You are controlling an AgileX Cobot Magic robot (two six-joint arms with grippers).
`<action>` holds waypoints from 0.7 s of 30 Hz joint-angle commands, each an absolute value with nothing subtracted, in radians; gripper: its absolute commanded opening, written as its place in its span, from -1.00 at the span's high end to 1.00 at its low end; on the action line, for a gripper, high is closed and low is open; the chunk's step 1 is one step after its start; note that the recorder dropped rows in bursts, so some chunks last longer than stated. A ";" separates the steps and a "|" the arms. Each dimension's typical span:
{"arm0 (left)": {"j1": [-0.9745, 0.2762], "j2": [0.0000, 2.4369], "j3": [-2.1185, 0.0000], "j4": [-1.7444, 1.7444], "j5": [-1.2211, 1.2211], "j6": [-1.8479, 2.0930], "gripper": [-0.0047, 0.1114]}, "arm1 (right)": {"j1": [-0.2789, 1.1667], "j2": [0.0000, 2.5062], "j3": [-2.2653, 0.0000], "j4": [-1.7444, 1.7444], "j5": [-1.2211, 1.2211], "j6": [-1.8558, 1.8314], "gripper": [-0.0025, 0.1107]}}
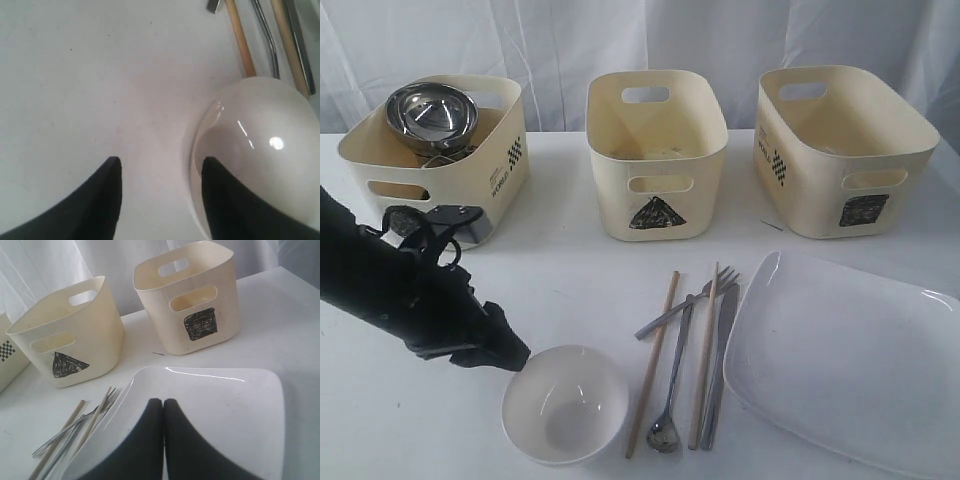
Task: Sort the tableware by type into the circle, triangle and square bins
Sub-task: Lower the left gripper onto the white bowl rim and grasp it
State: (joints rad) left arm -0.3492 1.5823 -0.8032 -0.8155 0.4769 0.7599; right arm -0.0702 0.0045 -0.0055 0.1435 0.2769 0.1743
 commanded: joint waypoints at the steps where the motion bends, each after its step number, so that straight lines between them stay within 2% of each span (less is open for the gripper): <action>1: -0.353 1.596 -0.834 -0.819 0.527 0.752 0.00 | -0.066 0.000 0.000 0.143 0.268 0.180 0.96; 21: -0.416 1.645 -0.839 -0.798 0.531 0.732 0.00 | -0.066 0.000 0.000 0.143 0.268 0.180 0.96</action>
